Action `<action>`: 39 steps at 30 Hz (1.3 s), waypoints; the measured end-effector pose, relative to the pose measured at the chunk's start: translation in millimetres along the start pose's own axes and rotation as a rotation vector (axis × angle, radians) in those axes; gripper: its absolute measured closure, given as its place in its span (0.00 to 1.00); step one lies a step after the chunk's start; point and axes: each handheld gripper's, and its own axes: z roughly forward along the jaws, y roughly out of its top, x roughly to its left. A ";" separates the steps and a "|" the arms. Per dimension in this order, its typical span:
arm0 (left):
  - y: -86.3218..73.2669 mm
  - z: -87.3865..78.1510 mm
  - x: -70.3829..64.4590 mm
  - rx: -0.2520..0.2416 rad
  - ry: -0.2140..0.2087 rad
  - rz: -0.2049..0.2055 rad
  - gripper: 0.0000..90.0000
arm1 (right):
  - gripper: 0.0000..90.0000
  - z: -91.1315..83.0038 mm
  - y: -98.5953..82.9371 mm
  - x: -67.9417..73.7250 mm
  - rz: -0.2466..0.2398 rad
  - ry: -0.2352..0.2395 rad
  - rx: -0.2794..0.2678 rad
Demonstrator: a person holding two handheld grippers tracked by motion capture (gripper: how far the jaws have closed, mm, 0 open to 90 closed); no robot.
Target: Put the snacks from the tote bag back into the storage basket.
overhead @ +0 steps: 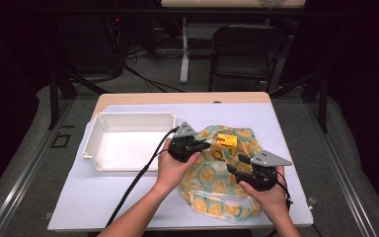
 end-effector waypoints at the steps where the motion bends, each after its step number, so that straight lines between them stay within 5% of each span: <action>1: 1.3 -0.5 1.3 -0.005 0.002 -0.002 1.00 | 0.43 -1.9 -5.8 -1.5 -0.011 0.008 0.017; 9: 6.9 -6.1 9.8 -0.024 0.001 -0.053 1.00 | 0.43 7.8 -17.4 -13.9 -0.024 -0.038 0.096; 10: 7.2 -6.6 10.3 -0.030 0.001 -0.056 1.00 | 0.53 13.2 -22.7 -16.0 -0.036 -0.074 0.123; 13: 7.2 -6.8 11.1 -0.030 -0.004 -0.062 1.00 | 0.64 15.3 -26.0 -17.8 -0.039 -0.083 0.119; 14: 6.0 -5.5 11.3 -0.028 -0.004 -0.059 1.00 | 0.84 15.3 -25.9 -18.8 -0.054 -0.111 0.110; 17: 4.3 -3.5 11.0 -0.021 0.000 -0.061 1.00 | 1.00 12.7 -22.8 -25.2 -0.014 -0.127 0.096; 21: 4.1 -1.0 12.0 -0.021 0.015 -0.075 1.00 | 1.00 1.8 -10.6 -37.6 0.050 -0.152 0.008; 25: 5.8 2.1 15.8 -0.032 0.013 -0.139 1.00 | 1.00 -3.6 -0.1 -43.9 0.077 -0.130 -0.045; 26: 6.6 1.9 16.9 -0.038 0.008 -0.150 1.00 | 0.72 -1.6 1.5 -42.9 0.070 -0.065 -0.054; 28: 7.7 0.4 18.5 -0.044 0.010 -0.157 1.00 | 0.51 5.3 -1.1 -40.0 0.047 -0.029 -0.005; 33: 9.1 -2.1 19.0 -0.060 0.014 -0.165 1.00 | 0.32 21.6 -14.0 -31.5 0.018 -0.034 0.051; 37: 10.0 -4.5 18.6 -0.059 0.009 -0.161 1.00 | 0.47 28.9 -18.5 -23.5 -0.053 -0.047 0.106; 39: 9.3 -4.5 18.3 -0.064 0.021 -0.147 1.00 | 0.82 29.1 -22.0 -20.1 -0.105 -0.068 0.136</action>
